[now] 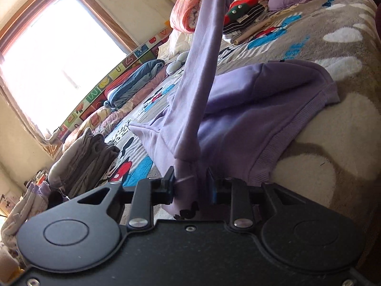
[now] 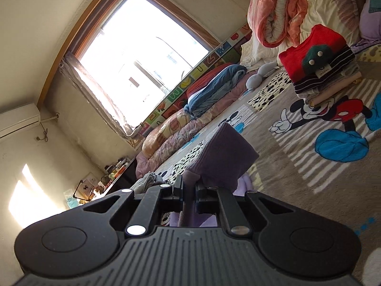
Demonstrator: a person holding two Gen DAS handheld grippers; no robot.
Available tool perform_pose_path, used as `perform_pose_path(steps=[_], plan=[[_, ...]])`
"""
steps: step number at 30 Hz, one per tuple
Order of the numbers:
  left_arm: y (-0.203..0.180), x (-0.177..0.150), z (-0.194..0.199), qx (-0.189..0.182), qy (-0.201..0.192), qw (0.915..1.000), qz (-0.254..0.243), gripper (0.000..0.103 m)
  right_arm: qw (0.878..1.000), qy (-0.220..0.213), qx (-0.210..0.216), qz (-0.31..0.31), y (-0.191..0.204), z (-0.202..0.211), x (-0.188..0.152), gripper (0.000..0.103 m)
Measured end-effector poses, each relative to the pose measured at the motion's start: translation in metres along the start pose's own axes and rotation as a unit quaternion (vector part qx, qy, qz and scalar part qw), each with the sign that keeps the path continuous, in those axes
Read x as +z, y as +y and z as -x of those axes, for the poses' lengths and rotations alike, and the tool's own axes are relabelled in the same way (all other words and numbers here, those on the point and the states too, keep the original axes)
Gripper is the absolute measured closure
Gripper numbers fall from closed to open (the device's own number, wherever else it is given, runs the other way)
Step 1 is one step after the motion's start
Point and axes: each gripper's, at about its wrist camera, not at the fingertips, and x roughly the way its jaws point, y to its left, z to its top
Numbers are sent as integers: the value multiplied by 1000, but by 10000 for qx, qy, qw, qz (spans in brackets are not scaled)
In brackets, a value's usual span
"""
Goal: Fold clothes
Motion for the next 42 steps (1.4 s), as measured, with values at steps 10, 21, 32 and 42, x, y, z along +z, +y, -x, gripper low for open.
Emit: perform_pose_path(steps=[10,21,32,42], plan=[[-16,3,-1,19,97,9985,-531,77,9996,-97,-248,12,-45,25,-4,92],[27,-11,-3,-275,580,9740,2174,54,9990,58,-116,-439,-81,19,-28,92],[-69,1,5,1024,660,9789,-1638,95,9991,-319,13,-288,-68,18,2,92],[-51,3,22,442,720,9839,-1576,86,9951,100,-172,-971,-132,15,-36,92]])
